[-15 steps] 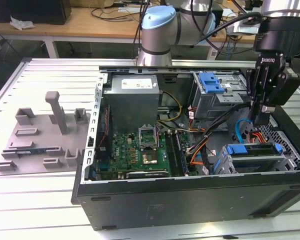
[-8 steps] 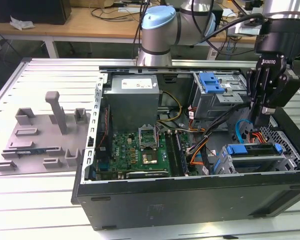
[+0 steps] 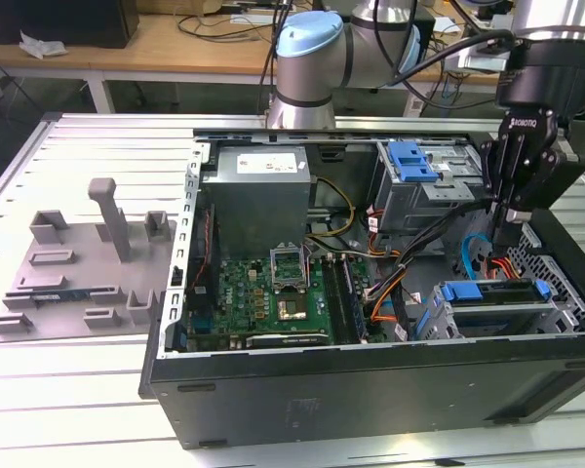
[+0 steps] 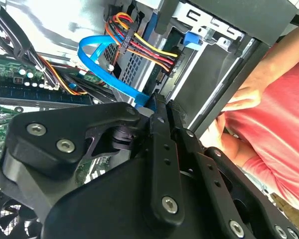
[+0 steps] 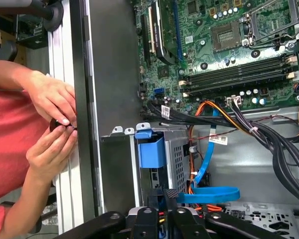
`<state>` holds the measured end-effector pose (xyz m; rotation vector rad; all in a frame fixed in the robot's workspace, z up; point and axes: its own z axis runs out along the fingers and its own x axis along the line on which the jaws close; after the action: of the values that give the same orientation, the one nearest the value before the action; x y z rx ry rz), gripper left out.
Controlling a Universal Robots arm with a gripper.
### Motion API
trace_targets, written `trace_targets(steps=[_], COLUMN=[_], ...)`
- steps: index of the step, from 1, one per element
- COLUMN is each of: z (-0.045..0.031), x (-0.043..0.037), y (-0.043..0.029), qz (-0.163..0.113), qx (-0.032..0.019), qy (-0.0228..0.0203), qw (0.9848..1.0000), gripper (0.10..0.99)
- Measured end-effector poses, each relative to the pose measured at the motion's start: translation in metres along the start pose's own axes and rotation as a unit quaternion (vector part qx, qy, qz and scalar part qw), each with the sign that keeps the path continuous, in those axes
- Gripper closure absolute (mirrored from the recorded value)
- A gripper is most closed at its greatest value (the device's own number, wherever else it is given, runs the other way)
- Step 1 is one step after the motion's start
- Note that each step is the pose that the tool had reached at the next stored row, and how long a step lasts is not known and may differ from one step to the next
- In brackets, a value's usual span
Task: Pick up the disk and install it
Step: 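Insert the second disk wire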
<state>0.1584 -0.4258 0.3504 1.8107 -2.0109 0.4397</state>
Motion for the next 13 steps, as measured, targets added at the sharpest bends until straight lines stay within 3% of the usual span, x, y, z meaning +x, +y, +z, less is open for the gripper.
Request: trace_targets(steps=[4, 5, 8, 10, 12, 13], z=[0.0003, 0.0012, 0.0029, 0.005, 0.0061, 0.0068], x=[0.0001, 0.0015, 0.0048, 0.0085, 0.0105, 0.0118], y=[0.0002, 0.0007, 0.0007, 0.0003, 0.0001, 0.0], qz=[0.0, 0.0, 0.003, 0.009, 0.013, 0.016], qx=[0.0, 0.0007, 0.0065, 0.0185, 0.0258, 0.0307], qy=[-0.0001, -0.002, -0.0144, -0.0255, -0.0331, -0.04], qw=[1.0, 1.0, 0.9999, 0.9995, 0.999, 0.9986], gripper=[0.925, 0.925, 0.925, 0.925, 0.925, 0.925])
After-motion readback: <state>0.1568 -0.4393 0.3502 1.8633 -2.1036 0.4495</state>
